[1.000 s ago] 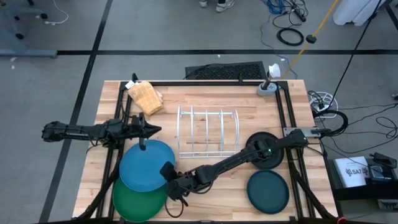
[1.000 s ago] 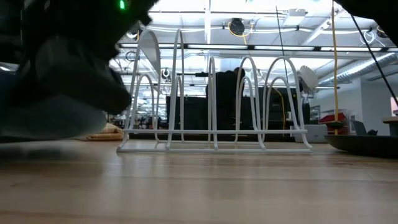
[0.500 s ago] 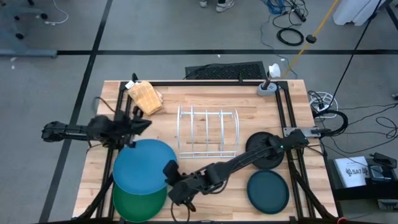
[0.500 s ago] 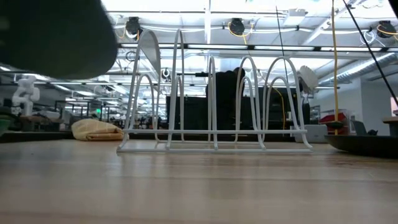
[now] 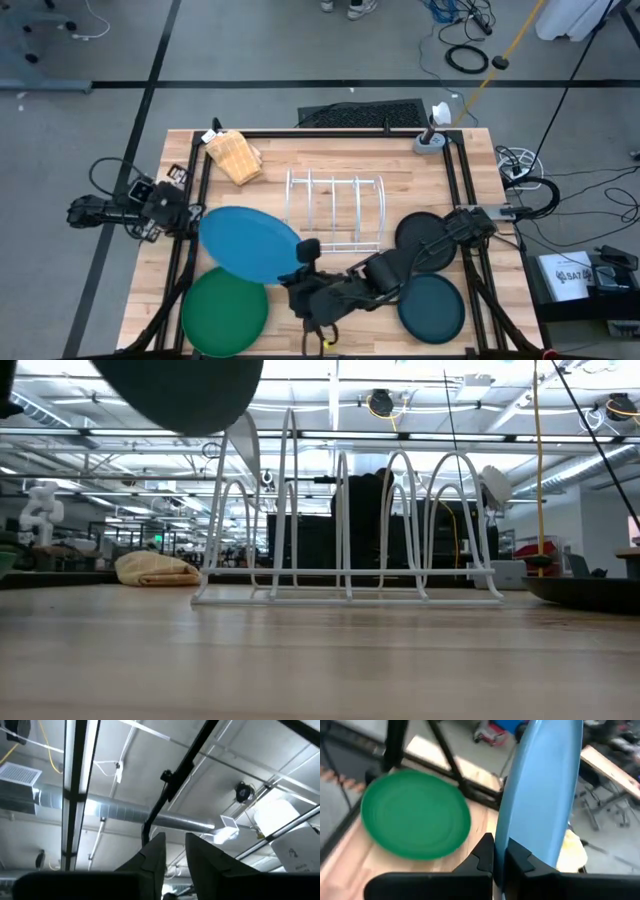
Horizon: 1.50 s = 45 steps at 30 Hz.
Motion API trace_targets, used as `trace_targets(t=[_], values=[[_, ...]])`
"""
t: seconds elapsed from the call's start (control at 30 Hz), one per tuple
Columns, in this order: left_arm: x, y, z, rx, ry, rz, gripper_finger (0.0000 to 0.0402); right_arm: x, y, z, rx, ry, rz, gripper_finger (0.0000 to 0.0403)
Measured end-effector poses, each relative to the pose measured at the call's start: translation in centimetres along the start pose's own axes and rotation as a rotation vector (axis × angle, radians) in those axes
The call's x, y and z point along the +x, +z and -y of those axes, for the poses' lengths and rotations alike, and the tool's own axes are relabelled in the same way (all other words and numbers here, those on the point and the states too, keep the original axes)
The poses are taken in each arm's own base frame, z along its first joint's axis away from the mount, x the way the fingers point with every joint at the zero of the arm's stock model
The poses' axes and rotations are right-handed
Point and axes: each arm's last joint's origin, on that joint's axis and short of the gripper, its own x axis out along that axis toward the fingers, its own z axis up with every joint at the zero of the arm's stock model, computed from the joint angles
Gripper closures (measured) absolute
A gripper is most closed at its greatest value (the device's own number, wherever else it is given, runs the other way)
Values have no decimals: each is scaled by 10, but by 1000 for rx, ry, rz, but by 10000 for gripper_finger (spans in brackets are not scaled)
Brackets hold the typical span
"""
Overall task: Sort dishes
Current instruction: Put the light blue plate in the dishwasher rack
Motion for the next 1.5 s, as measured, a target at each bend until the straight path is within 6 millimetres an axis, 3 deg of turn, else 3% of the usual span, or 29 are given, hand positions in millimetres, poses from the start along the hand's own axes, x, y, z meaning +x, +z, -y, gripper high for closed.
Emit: trace_targets(t=[0.17, 0.43, 0.67, 1.23, 1.5], values=[[0, -4, -1, -7, -11, -46, 273, -23, 10, 10, 101, -153, 34, 402], [0, -6, 0, -6, -48, -72, 269, -57, 32, 18, 312, -345, 169, 402], [0, -8, -1, -13, -40, -95, 269, -70, 31, 7, 452, -576, 185, 402], [0, -9, -1, -24, -31, -105, 269, -72, 16, -1, 405, -531, 120, 402], [0, -11, -2, -33, -24, -121, 269, -80, 20, 11, 354, -445, 105, 402]])
